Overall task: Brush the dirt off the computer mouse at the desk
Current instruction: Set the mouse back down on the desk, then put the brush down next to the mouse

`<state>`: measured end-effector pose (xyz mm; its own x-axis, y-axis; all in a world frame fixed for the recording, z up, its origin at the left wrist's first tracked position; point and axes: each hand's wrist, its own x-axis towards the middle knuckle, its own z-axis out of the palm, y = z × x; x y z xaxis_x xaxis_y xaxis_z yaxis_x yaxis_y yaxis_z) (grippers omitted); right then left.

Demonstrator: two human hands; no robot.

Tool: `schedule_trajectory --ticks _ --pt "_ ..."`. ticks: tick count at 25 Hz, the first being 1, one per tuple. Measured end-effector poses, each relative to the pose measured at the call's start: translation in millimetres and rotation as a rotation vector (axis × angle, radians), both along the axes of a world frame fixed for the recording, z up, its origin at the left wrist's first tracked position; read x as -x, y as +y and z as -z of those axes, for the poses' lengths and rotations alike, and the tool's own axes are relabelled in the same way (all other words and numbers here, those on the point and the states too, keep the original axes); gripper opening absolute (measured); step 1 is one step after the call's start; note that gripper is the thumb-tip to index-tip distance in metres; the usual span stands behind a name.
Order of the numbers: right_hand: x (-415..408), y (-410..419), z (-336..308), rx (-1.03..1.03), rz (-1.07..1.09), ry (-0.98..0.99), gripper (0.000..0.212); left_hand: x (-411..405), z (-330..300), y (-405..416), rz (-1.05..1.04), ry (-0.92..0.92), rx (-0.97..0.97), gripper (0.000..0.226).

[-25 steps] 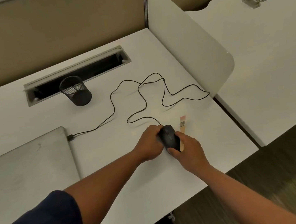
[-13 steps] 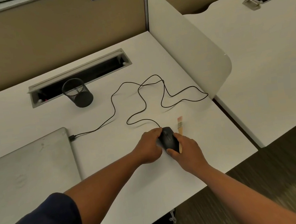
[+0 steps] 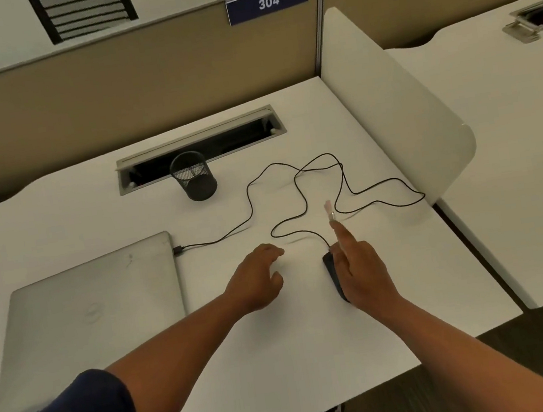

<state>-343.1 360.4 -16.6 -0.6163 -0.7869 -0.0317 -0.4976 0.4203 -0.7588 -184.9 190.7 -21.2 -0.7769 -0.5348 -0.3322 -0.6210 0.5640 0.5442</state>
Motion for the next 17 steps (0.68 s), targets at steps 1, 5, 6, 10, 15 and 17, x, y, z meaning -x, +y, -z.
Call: schedule_trajectory --ticks 1,5,6,10,15,17 --pt "-1.5 -12.9 -4.7 0.019 -0.014 -0.041 0.052 -13.3 -1.2 -12.2 -0.047 0.017 0.046 0.047" --pt "-9.7 -78.0 -28.6 0.079 -0.089 -0.113 0.018 -63.2 -10.3 -67.8 -0.223 0.017 0.210 0.041" --pt "-10.2 -95.2 -35.1 0.091 -0.117 -0.098 0.011 -73.3 -12.8 -80.5 -0.252 -0.019 0.234 0.044" --pt "-14.0 -168.7 -59.5 0.160 -0.169 -0.002 0.019 -107.1 -22.2 -130.6 -0.266 -0.221 0.243 0.062" --pt "-21.1 -249.7 -83.9 0.070 -0.179 0.160 0.026 -124.9 -24.5 -178.8 -0.189 -0.400 0.155 0.093" --pt "-24.7 -276.8 -87.4 -0.008 -0.192 0.177 0.022 -126.8 -21.7 -191.4 -0.168 -0.423 0.112 0.093"
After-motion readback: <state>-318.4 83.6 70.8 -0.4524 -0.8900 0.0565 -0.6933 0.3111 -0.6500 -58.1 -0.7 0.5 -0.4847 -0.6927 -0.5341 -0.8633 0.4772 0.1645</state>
